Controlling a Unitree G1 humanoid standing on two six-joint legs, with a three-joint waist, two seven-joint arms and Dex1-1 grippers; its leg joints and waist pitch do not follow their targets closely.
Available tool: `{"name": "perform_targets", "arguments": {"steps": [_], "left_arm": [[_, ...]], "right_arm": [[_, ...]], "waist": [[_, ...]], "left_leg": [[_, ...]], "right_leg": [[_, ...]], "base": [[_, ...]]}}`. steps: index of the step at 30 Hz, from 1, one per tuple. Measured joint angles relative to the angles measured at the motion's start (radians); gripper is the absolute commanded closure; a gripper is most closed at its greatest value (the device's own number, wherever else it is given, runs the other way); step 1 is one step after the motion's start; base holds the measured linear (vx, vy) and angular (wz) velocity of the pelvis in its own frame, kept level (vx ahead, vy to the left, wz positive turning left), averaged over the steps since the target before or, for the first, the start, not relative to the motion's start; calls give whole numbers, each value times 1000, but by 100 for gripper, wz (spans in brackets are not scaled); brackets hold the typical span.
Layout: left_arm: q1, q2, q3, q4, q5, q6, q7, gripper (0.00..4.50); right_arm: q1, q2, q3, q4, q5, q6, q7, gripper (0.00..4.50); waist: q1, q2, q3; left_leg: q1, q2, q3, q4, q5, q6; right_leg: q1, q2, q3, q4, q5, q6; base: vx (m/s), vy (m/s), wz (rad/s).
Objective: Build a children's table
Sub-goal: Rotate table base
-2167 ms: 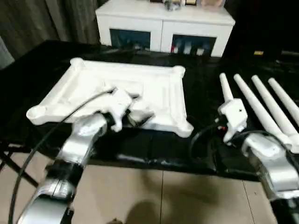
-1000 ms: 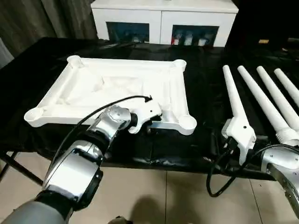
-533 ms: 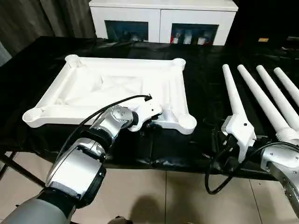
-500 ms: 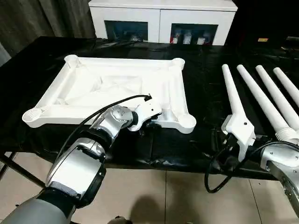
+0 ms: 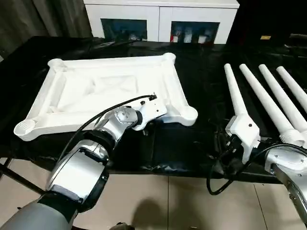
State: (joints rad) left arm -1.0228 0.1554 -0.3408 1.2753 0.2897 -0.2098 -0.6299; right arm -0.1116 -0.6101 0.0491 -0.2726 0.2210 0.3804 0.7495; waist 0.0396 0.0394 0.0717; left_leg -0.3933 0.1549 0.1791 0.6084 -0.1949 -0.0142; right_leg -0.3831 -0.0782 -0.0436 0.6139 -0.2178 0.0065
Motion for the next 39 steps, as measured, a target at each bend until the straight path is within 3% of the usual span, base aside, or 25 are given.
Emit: {"name": "perform_targets", "arguments": {"steps": [6,14,16,21,24,27,29,33,35,38,39], "left_arm": [[-9,8,12,0,-1,-16,-3,262],[-9,16,16,0,1,-27,4,217],[-9,15,54,-8,-27,-41,5,217],[-3,-18,270,-155,-254,-31,45,217],[154,-58,378,-444,-390,41,108,217],[434,-85,388,-773,-391,100,223,217],[595,-104,394,-893,-362,161,289,217],[673,-107,438,-985,-328,191,357,217],[696,-98,458,-1034,-301,163,396,217],[747,-113,464,-1075,-282,162,438,217],[773,-123,461,-1101,-277,177,452,217]], "right_arm": [[-4,7,8,2,-2,-1,-4,0],[-4,23,16,10,-22,-2,-29,0],[-4,54,9,10,-22,-2,-63,0],[-7,134,-51,-2,-23,10,-207,0],[-6,226,-92,-37,-56,30,-345,0],[4,321,-124,-56,-102,33,-493,0],[16,357,-143,-55,-120,33,-571,0],[14,390,-139,-48,-133,30,-613,0],[10,397,-120,-35,-134,24,-614,0],[8,403,-106,-29,-139,22,-613,0],[8,406,-104,-27,-141,22,-614,0]], "waist": [[11,0,0],[20,0,0],[21,0,0],[23,0,0],[13,0,-1],[-7,-11,-1],[-6,-17,0],[-4,-20,2],[-11,-22,1],[-20,-41,1],[-24,-53,2]], "left_leg": [[0,0,0,0,0,0],[0,0,0,0,0,0],[-1,0,0,0,0,0],[-1,0,1,1,0,0],[3,0,4,-2,0,0],[3,3,7,-7,1,0],[0,6,7,-5,1,-1],[-1,20,6,-5,4,-11],[4,39,2,-6,10,-21],[10,49,1,-12,20,-39],[8,54,6,-18,21,-40]], "right_leg": [[0,0,0,0,0,0],[0,0,0,0,0,-1],[0,0,0,0,0,-1],[0,0,0,0,1,-1],[0,0,2,1,1,-2],[-3,1,2,1,0,-3],[-4,3,-1,0,-1,-3],[1,10,-14,-3,0,-12],[0,21,-29,16,-11,-60],[-13,22,-37,52,-30,-73],[-19,24,-42,61,-35,-71]], "base": [[0,0,0],[0,0,0],[0,0,0],[0,0,0],[0,0,0],[0,0,0],[0,0,0],[0,0,0],[-22,-75,9],[-17,-123,6],[-15,-211,9]]}}
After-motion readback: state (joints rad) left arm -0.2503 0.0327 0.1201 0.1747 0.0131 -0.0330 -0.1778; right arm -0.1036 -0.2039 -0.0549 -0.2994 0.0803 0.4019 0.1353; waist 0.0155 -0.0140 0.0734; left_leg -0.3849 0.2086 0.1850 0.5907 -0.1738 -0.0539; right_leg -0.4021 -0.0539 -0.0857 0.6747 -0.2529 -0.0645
